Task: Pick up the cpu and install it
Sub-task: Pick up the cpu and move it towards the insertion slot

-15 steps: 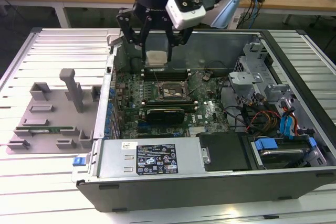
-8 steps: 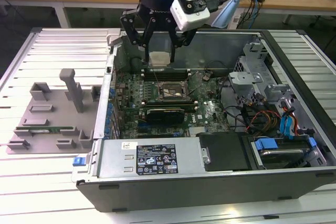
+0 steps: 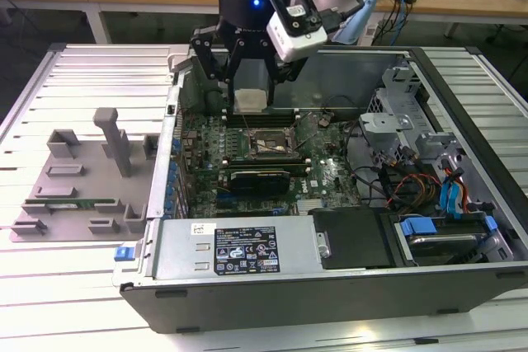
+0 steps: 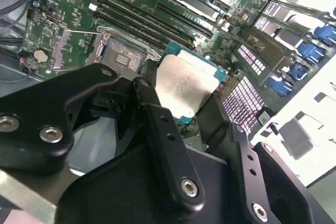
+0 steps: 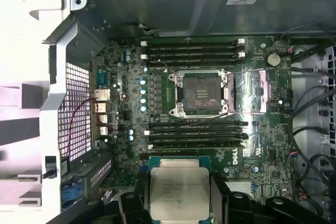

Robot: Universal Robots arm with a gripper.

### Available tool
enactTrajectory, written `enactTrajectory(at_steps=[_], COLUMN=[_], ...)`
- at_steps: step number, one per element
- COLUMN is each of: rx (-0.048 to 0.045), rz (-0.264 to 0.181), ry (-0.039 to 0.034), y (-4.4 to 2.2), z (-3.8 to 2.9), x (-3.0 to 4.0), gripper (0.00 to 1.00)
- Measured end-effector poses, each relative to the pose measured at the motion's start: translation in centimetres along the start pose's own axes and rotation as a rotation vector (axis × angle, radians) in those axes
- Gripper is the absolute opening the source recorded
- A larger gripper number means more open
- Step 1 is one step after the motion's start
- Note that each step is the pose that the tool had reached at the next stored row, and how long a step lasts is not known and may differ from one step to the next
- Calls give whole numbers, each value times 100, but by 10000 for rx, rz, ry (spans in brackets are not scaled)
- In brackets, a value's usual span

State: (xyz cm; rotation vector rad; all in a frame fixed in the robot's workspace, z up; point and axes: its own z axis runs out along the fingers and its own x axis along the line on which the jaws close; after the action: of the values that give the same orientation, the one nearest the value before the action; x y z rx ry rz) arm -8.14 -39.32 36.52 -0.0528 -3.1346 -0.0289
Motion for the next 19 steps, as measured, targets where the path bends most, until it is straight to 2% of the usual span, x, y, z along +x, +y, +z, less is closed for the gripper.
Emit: enactTrajectory(at_steps=[5, 10, 14, 19], rx=[1, -1, -2, -4], rz=[-1, -1, -2, -26], ry=[1, 0, 0, 1], y=[-2, 21, 71, 180], z=[115, 159, 188, 221], x=[-3, -51, -97, -105], gripper=[55, 55, 55, 55])
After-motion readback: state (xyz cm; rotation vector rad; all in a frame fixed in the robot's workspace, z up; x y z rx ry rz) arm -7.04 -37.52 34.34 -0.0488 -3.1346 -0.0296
